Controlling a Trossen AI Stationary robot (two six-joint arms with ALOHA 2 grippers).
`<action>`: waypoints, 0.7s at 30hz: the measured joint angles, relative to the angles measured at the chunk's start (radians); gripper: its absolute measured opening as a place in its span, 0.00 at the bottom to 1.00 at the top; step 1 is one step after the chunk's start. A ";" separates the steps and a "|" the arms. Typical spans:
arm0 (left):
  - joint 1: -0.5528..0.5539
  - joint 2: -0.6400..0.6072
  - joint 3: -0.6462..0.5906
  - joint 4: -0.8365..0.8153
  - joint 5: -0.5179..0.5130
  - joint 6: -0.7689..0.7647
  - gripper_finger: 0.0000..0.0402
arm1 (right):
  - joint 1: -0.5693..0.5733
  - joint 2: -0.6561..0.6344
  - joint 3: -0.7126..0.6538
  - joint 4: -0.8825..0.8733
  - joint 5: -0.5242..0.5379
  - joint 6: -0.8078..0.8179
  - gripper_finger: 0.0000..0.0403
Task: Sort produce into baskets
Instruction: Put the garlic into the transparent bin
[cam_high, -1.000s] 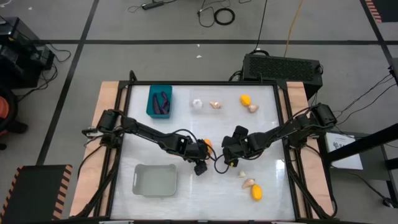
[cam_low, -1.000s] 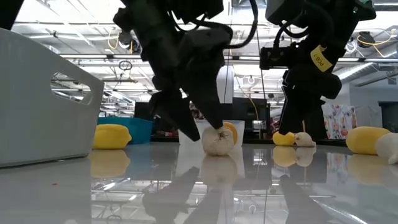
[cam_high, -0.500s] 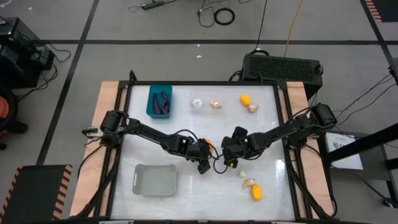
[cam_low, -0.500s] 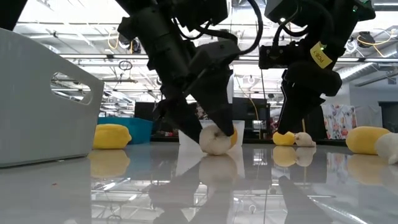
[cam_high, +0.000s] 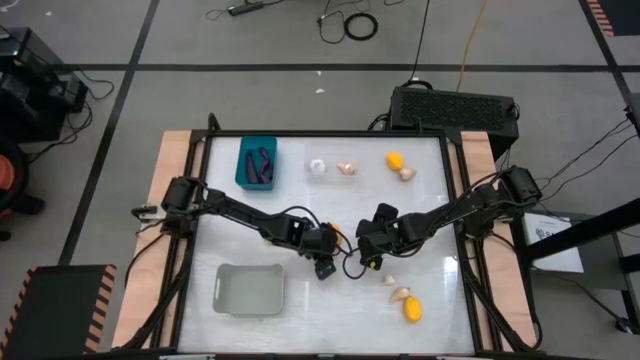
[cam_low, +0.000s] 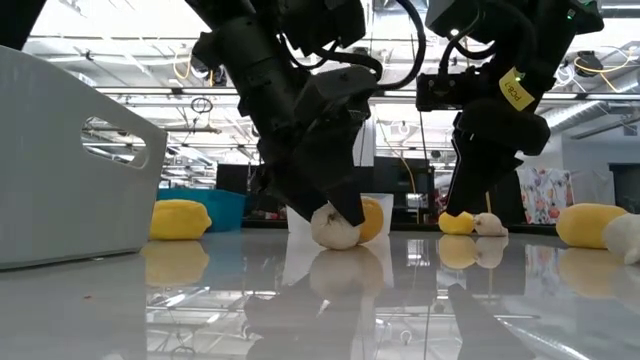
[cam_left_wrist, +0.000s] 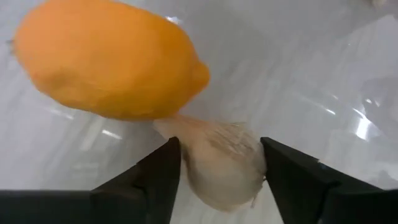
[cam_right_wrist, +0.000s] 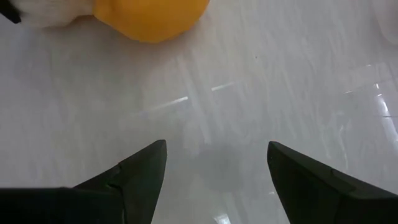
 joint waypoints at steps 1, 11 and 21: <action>0.006 -0.001 0.000 -0.002 0.019 0.013 0.52 | 0.000 0.000 0.000 0.000 0.000 0.000 0.67; 0.114 -0.150 0.005 -0.200 0.049 0.104 0.46 | 0.000 0.000 0.000 -0.003 0.000 0.002 0.67; 0.331 -0.261 0.006 -0.027 -0.212 0.476 0.46 | 0.000 0.000 0.000 0.014 0.001 -0.006 0.67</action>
